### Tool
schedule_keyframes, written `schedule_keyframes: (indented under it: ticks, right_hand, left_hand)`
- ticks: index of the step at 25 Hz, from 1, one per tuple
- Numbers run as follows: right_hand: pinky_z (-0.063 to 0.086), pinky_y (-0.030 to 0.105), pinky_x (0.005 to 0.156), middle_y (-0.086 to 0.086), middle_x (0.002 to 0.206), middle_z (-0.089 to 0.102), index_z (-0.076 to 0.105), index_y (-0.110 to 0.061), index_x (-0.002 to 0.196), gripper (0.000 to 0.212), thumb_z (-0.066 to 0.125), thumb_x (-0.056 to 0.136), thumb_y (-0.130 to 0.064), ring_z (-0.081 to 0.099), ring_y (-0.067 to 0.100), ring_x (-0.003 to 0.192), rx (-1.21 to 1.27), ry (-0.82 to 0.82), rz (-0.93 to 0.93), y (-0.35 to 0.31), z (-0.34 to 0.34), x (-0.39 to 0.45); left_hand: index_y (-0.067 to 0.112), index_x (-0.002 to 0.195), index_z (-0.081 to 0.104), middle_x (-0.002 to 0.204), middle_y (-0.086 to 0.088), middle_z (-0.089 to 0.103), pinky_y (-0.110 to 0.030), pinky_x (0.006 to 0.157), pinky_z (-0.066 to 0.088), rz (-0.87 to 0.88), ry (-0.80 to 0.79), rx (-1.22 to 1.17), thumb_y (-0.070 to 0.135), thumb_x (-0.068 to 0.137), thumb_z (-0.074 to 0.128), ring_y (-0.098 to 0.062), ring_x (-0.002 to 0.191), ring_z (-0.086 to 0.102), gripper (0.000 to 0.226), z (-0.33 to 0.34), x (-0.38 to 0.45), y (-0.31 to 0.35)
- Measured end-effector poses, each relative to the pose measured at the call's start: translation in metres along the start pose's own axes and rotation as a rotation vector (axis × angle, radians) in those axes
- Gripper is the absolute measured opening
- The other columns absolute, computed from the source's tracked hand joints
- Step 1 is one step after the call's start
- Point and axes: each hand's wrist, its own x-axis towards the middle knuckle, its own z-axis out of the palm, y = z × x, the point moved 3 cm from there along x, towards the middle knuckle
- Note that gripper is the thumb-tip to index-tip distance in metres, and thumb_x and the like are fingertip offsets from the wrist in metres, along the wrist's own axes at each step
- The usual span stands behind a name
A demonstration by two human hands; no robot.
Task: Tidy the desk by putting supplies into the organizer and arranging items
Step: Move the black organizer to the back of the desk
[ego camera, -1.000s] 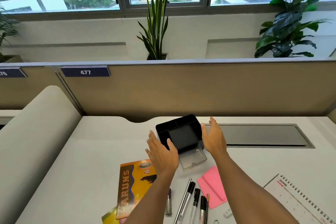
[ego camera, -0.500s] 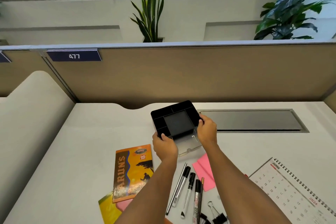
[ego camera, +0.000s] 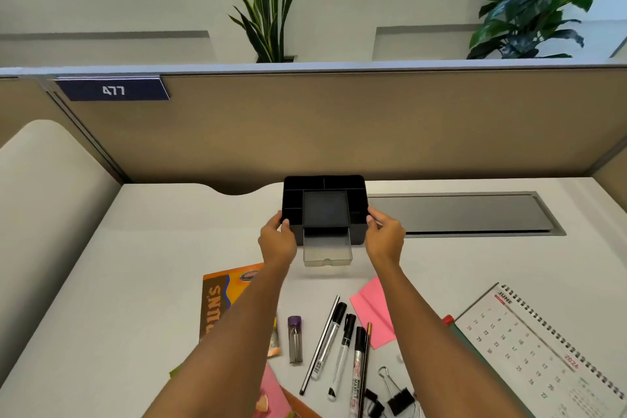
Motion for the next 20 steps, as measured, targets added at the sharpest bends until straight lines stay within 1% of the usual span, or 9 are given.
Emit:
schedule_keyframes:
  ticks: [4,7,9,10,13,16,18,20]
  right_hand:
    - [0.047,0.02,0.088,0.014,0.119,0.07,0.067,-0.006,0.124,0.029,0.057,0.097,-0.009,0.068,0.028,0.107,0.002,0.004,-0.018,0.003,0.0,0.001]
    - [0.048,0.021,0.088,0.015,0.119,0.069,0.066,-0.006,0.125,0.029,0.057,0.097,-0.01,0.068,0.028,0.106,0.013,0.012,-0.031,0.005,0.002,0.0]
    - [0.051,0.025,0.09,0.015,0.119,0.07,0.066,-0.006,0.125,0.029,0.058,0.097,-0.011,0.068,0.029,0.105,0.023,0.012,-0.039,0.006,0.002,0.0]
    - [0.052,0.027,0.091,0.015,0.119,0.07,0.066,-0.006,0.125,0.029,0.058,0.097,-0.011,0.068,0.029,0.105,0.024,0.01,-0.04,0.007,0.001,0.001]
    - [0.05,0.025,0.093,0.014,0.121,0.069,0.066,-0.006,0.125,0.03,0.058,0.097,-0.01,0.067,0.028,0.109,0.02,0.006,-0.042,0.007,0.002,0.003]
    - [0.05,0.03,0.098,0.014,0.121,0.069,0.066,-0.005,0.124,0.03,0.058,0.096,-0.009,0.066,0.028,0.111,0.002,-0.014,-0.052,0.005,0.003,0.005]
    - [0.05,0.028,0.097,0.014,0.119,0.07,0.067,-0.005,0.123,0.029,0.059,0.095,-0.007,0.067,0.028,0.109,-0.019,-0.028,-0.054,0.005,0.002,0.008]
    - [0.048,0.024,0.093,0.014,0.116,0.071,0.067,-0.005,0.123,0.029,0.06,0.094,-0.008,0.067,0.027,0.107,-0.056,-0.073,-0.073,0.002,-0.002,0.01]
  left_hand:
    - [0.011,0.143,0.047,0.142,-0.009,0.054,-0.044,0.11,0.041,0.06,-0.078,0.046,0.013,0.102,0.045,-0.033,0.132,0.049,0.04,-0.003,0.014,-0.007]
    - [0.013,0.145,0.045,0.144,-0.007,0.052,-0.041,0.11,0.039,0.121,-0.127,0.088,0.014,0.102,0.046,-0.03,0.134,0.046,0.043,-0.005,0.014,-0.011]
    - [0.013,0.145,0.044,0.144,-0.006,0.052,-0.041,0.111,0.04,0.148,-0.14,0.088,0.013,0.102,0.046,-0.029,0.135,0.046,0.043,-0.005,0.016,-0.013]
    - [0.013,0.145,0.044,0.143,-0.007,0.053,-0.042,0.111,0.04,0.149,-0.14,0.086,0.013,0.102,0.046,-0.03,0.134,0.047,0.043,-0.005,0.017,-0.013]
    - [0.013,0.145,0.045,0.143,-0.007,0.053,-0.042,0.11,0.039,0.108,-0.123,0.079,0.012,0.102,0.047,-0.031,0.134,0.047,0.043,-0.003,0.016,-0.011]
    - [0.011,0.145,0.043,0.145,-0.009,0.05,-0.041,0.111,0.037,0.081,-0.127,0.109,0.011,0.101,0.048,-0.033,0.135,0.045,0.044,-0.005,0.015,-0.005]
    - [0.014,0.149,0.036,0.149,-0.009,0.046,-0.044,0.111,0.039,0.095,-0.208,0.169,0.013,0.101,0.049,-0.033,0.135,0.044,0.049,-0.008,0.02,-0.003]
    - [0.018,0.153,0.024,0.154,-0.008,0.038,-0.047,0.111,0.04,0.086,-0.329,0.23,0.022,0.102,0.048,-0.034,0.138,0.041,0.057,-0.011,0.022,-0.002]
